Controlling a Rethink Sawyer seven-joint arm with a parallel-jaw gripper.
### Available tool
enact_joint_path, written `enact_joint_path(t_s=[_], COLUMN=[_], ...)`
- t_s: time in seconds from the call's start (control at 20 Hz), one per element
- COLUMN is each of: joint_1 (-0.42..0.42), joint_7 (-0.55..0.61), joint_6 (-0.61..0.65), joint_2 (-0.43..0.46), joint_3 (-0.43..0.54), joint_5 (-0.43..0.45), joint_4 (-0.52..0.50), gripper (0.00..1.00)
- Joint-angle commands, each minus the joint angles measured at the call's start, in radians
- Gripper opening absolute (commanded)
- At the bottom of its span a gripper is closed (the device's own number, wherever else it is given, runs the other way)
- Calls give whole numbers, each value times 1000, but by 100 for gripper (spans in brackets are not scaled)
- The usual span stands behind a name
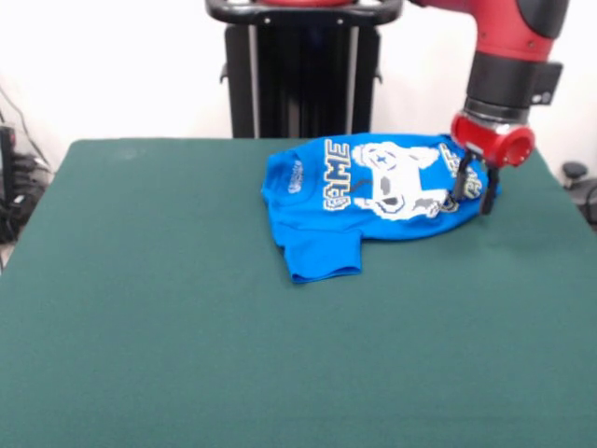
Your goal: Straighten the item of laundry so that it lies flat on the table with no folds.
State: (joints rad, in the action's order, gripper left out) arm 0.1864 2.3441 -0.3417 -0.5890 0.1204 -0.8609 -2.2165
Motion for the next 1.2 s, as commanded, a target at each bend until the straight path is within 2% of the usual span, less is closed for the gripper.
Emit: enact_joint_path(t_s=[0.05, 0.6, 1.2], joint_1=[-24, -43, -52], joint_7=[281, 309, 343], joint_6=[17, -31, -43], joint_2=[84, 170, 201], joint_3=[81, 113, 135], joint_5=[19, 71, 106], joint_4=[57, 101, 116], gripper=[100, 100, 100])
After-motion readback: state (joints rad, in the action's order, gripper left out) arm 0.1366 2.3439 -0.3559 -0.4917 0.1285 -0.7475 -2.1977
